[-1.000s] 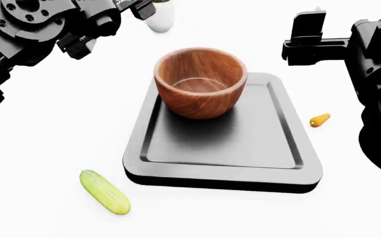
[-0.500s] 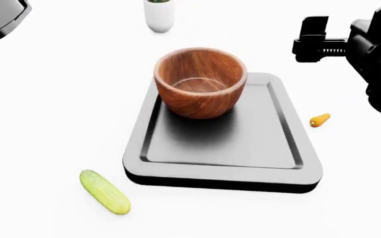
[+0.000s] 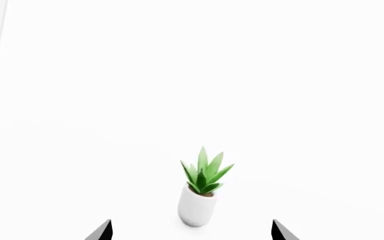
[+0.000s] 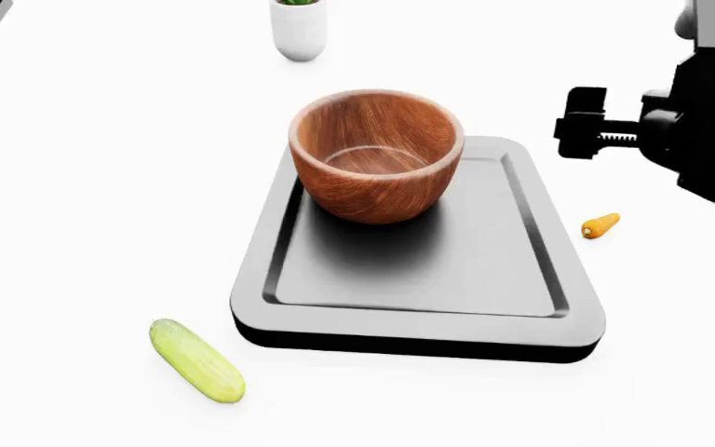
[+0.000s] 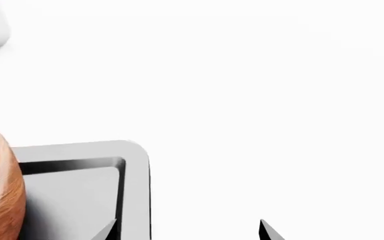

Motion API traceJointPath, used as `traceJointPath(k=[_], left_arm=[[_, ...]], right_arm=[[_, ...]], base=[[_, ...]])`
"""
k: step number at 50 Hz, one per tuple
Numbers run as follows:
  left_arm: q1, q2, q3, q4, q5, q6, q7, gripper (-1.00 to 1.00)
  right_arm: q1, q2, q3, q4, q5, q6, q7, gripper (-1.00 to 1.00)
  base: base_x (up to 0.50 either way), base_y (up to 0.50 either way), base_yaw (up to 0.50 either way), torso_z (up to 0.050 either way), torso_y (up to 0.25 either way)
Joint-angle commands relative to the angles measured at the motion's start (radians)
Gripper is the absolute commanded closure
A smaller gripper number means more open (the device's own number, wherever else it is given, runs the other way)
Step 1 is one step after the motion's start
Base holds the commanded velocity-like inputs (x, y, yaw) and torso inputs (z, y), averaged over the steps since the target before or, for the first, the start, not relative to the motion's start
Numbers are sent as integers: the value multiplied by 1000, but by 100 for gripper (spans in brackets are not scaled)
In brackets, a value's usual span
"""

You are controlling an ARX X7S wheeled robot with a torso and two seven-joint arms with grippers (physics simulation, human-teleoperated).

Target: Place the two vegetables and bowl onto the tray for setting up a vegetable dip station.

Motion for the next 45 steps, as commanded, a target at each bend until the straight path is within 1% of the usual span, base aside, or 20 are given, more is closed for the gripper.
traceJointPath(k=[1, 8, 16, 23, 31, 45], left_arm=[[-2, -8, -15, 19, 8, -4, -5, -100], [2, -8, -23, 21, 14, -4, -4, -100], [4, -9, -28, 23, 18, -12, -4, -100], [12, -7, -33, 26, 21, -15, -7, -100], [19, -7, -39, 25, 23, -16, -5, -100], [24, -4, -51, 29, 22, -23, -6, -100]], right_arm=[[19, -60, -64, 186, -80, 51, -112, -100], [4, -67, -79, 241, -101, 50, -145, -100], [-26, -67, -67, 276, -81, 31, -187, -100], [-56, -64, -67, 290, -79, 16, -195, -100], [-78, -56, -70, 300, -51, 36, -186, -100], [-100, -78, -91, 352, -68, 41, -211, -100]], base=[[0, 0, 0, 0, 0], [0, 0, 0, 0, 0], [0, 0, 0, 0, 0], [0, 0, 0, 0, 0], [0, 0, 0, 0, 0], [0, 0, 0, 0, 0]])
